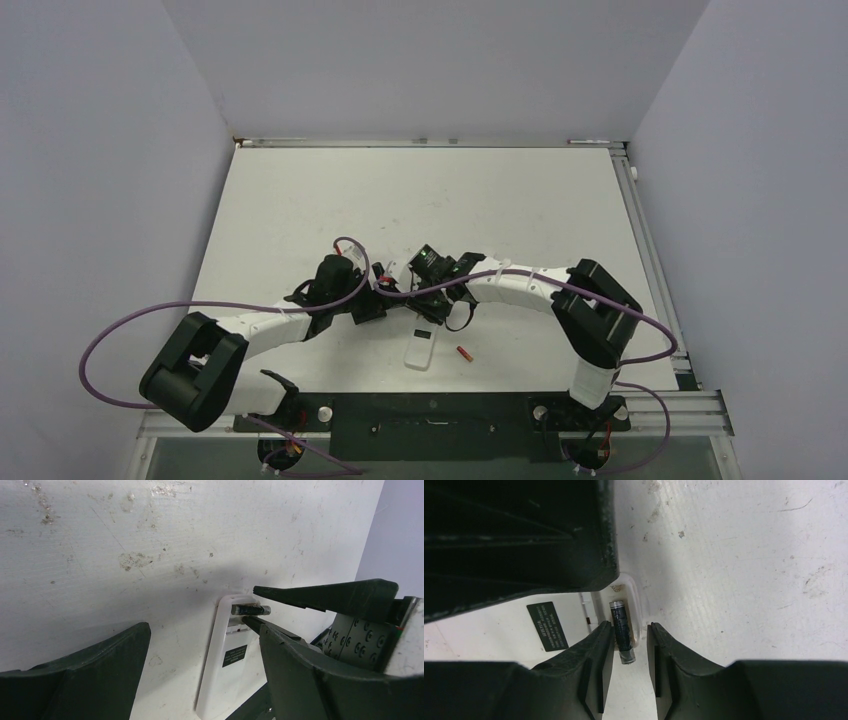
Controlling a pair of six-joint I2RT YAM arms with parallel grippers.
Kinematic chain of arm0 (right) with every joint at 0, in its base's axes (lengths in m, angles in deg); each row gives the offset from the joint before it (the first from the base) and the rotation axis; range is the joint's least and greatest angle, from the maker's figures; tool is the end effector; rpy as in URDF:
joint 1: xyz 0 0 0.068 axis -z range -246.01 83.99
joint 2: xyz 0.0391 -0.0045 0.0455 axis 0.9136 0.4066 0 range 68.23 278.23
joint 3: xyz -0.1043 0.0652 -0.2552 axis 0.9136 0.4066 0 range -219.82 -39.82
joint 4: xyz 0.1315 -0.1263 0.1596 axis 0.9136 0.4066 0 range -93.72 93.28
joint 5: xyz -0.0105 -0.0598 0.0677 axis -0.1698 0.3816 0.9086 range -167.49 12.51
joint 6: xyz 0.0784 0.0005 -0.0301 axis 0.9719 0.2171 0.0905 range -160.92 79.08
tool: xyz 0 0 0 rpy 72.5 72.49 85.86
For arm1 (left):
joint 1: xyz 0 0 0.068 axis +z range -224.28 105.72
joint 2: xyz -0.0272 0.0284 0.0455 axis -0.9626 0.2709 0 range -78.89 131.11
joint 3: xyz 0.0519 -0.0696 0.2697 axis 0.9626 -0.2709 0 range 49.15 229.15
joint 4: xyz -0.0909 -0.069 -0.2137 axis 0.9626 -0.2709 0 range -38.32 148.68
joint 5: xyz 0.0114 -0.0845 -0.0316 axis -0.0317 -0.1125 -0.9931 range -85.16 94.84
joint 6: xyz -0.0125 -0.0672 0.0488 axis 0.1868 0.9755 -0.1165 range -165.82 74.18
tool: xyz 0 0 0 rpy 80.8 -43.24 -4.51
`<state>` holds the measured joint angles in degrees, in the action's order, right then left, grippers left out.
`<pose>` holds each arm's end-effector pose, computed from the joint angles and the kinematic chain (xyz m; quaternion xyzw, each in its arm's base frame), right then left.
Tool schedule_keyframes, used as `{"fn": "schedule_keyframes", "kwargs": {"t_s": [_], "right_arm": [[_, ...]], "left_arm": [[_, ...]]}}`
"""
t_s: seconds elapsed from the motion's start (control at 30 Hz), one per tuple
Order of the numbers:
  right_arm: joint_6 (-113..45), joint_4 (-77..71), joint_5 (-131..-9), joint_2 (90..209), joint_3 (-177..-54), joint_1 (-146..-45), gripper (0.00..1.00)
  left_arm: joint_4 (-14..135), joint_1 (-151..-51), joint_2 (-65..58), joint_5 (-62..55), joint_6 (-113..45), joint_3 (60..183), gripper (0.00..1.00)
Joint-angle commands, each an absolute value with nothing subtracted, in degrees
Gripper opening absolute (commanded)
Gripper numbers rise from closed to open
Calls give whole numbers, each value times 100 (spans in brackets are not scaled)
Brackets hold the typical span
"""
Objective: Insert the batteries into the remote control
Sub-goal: Load the battery into the remote control.
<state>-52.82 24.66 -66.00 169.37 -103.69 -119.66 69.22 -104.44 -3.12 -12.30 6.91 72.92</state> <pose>0.1947 0.2893 0.1618 -0.5443 0.8063 0.1662 0.1612 0.2019 -0.1423 0.1445 -0.1163 0.8960 -0.3709 0.2148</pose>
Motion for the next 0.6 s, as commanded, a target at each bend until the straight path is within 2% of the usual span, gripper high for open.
{"fn": "schedule_keyframes", "kwargs": {"t_s": [0.0, 0.3, 0.57], "right_arm": [[-5246, 2316, -6460, 16982, -10564, -11938, 30], [-5261, 2324, -6397, 17036, -10633, -11936, 24], [-5254, 2315, -6396, 17018, -10637, -11934, 27]], "left_arm": [[6607, -10417, -295, -1115, 586, 7174, 79], [6615, -10417, -243, -1131, 569, 7200, 79], [6666, -10417, -193, -1144, 584, 7183, 78]]}}
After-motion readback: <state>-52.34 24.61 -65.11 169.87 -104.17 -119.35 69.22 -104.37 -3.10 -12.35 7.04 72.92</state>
